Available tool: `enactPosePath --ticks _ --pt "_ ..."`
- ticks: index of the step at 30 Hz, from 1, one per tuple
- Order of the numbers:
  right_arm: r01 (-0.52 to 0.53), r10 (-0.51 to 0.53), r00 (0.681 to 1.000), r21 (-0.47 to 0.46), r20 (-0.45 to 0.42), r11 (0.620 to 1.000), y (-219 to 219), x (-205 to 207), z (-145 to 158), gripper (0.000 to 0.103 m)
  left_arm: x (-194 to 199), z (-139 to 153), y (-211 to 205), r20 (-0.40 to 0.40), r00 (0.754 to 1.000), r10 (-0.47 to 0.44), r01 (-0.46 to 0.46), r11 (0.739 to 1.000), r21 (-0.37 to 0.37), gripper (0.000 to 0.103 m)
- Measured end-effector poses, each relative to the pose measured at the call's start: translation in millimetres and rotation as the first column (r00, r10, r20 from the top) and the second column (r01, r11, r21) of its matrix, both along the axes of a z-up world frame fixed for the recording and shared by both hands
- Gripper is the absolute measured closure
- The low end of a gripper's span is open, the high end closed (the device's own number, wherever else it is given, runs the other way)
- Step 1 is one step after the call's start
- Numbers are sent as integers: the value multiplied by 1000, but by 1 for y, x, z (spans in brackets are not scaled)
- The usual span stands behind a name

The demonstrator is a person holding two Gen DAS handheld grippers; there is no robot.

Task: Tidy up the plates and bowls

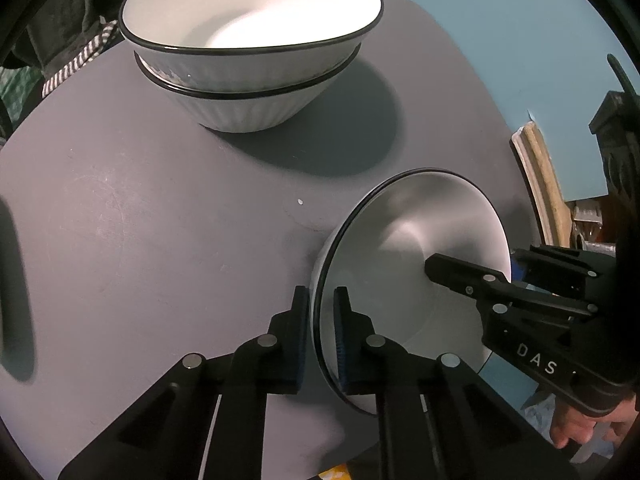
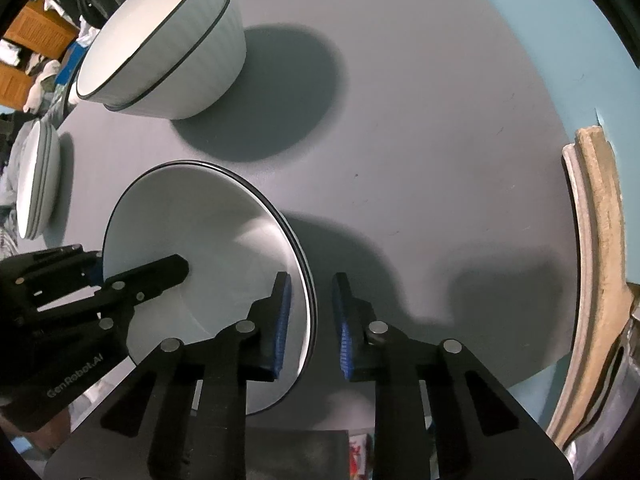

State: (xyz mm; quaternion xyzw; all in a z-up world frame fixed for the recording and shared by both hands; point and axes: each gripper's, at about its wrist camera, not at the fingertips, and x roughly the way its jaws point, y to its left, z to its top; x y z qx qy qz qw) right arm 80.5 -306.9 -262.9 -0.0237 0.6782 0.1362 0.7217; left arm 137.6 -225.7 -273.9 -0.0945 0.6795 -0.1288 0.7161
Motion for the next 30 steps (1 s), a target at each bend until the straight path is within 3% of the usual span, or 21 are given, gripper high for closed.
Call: enactPosePath --ticks 4,9,19,30 --pt "-1 1 1000 17 -15 1000 0 2 0 94 3 -1 -2 -12 1000 3 -3 1000 -5 92" --pt "4 -4 1000 13 -20 1000 3 4 0 97 11 3 9 -11 1000 0 0 1000 -1 93" --pt "9 -9 1000 -6 -5 1000 5 12 12 98 5 13 4 -5 1000 21 -21 999 28 95" --pt "1 -1 1000 14 28 1000 23 9 37 98 7 44 18 53 994 98 -99 995 2 95"
